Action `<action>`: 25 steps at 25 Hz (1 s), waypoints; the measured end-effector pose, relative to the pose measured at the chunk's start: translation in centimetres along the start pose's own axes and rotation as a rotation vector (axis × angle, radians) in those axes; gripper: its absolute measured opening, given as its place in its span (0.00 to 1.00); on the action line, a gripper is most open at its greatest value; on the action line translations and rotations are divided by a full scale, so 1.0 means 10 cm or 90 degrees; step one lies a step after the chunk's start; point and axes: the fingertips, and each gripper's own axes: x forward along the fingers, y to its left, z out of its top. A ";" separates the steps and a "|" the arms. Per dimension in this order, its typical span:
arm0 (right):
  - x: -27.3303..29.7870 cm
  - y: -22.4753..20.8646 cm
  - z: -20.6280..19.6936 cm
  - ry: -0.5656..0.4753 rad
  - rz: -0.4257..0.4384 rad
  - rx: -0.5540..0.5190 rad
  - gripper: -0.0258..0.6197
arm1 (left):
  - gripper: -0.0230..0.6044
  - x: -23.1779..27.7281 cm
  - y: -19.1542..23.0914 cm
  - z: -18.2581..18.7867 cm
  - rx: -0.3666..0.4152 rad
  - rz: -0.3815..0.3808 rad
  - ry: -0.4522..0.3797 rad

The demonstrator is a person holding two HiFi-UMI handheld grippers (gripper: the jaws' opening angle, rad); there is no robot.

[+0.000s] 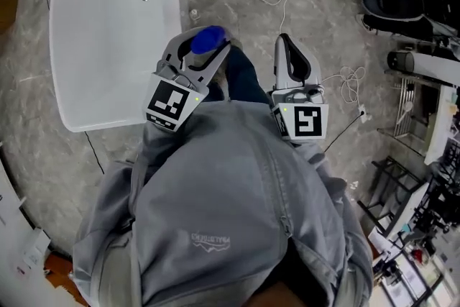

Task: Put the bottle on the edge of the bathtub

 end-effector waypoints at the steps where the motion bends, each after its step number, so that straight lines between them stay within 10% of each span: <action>1: 0.06 0.00 0.01 -0.007 0.013 -0.004 0.04 | 0.29 0.00 0.07 -0.01 -0.005 0.013 0.000; 25: 2.18 -0.05 -0.11 0.012 0.306 -0.043 0.04 | 0.29 0.62 1.83 -0.08 -0.054 0.236 0.022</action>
